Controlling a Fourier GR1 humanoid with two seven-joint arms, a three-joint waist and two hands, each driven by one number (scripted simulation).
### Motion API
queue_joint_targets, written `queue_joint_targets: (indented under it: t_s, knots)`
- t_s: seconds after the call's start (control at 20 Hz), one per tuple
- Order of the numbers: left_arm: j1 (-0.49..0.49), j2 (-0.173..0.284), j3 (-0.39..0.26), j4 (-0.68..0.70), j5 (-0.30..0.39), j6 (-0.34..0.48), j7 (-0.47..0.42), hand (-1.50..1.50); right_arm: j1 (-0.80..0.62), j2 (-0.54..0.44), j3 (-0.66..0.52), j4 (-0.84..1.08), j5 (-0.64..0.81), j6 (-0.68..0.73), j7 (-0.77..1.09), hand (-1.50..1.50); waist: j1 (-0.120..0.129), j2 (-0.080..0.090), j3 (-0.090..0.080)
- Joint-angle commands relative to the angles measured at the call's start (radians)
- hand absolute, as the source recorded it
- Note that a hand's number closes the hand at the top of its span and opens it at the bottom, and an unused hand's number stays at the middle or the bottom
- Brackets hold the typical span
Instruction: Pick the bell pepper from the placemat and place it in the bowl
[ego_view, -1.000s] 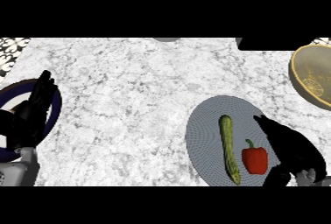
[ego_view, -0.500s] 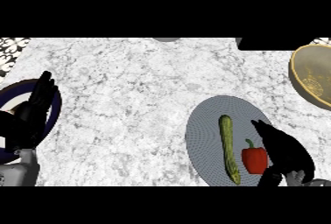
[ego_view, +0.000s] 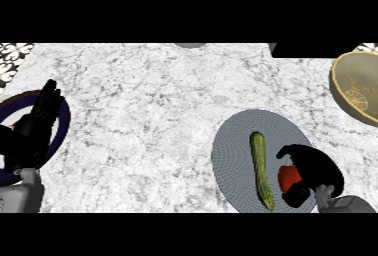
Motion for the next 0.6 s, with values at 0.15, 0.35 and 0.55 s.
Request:
queue_joint_targets:
  t_s: [0.15,0.35,0.55]
  knots:
    - [0.020,-0.029,0.006,0.005,-0.027,-0.006,-0.032,0.00,-0.035,0.043,-0.023,0.111,0.049,-0.022,-0.153,1.50,0.002,0.003,0.004]
    - [-0.037,0.006,0.038,0.029,-0.004,-0.044,0.002,0.00,-0.020,0.080,-0.004,0.141,0.104,-0.074,-0.169,1.50,-0.001,0.003,0.004]
    - [-0.030,-0.032,-0.005,0.005,-0.038,-0.013,-0.005,0.00,-0.259,0.131,-0.166,0.368,0.087,-0.113,-0.104,1.50,0.027,0.009,0.004]
